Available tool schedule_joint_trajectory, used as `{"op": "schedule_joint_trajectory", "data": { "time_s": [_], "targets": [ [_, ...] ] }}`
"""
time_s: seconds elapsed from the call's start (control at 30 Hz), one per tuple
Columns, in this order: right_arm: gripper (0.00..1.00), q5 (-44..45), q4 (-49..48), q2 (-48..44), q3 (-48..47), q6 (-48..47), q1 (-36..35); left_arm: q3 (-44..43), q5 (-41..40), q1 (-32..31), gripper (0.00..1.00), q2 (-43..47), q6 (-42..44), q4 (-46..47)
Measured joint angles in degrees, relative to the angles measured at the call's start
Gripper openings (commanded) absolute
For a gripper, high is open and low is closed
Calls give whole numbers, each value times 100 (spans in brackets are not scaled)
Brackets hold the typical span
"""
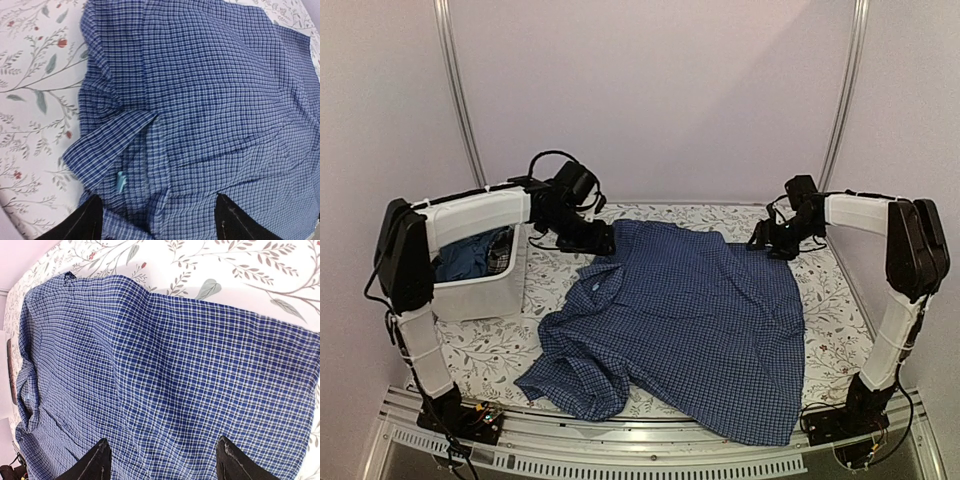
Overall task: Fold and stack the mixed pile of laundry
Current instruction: Smooth out the flattened shirt at the center of the board.
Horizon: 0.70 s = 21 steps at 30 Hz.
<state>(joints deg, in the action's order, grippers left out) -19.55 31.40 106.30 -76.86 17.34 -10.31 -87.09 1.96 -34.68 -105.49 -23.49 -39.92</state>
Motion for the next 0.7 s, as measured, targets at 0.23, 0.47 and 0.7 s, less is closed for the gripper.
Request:
{"op": "schedule_joint_trajectory", "data": {
  "time_s": [0.23, 0.47, 0.7],
  "targets": [
    [68, -2, 262, 1106, -468, -256, 0, -1720, -529, -654, 66, -2164, 289, -337],
    [65, 343, 551, 1725, -1357, -479, 26, -2295, -1366, -568, 22, -2977, -26, -1086],
    [65, 780, 791, 2061, -1867, -739, 26, -894, -2133, 258, 23, -1961, -404, -1298]
  ]
}}
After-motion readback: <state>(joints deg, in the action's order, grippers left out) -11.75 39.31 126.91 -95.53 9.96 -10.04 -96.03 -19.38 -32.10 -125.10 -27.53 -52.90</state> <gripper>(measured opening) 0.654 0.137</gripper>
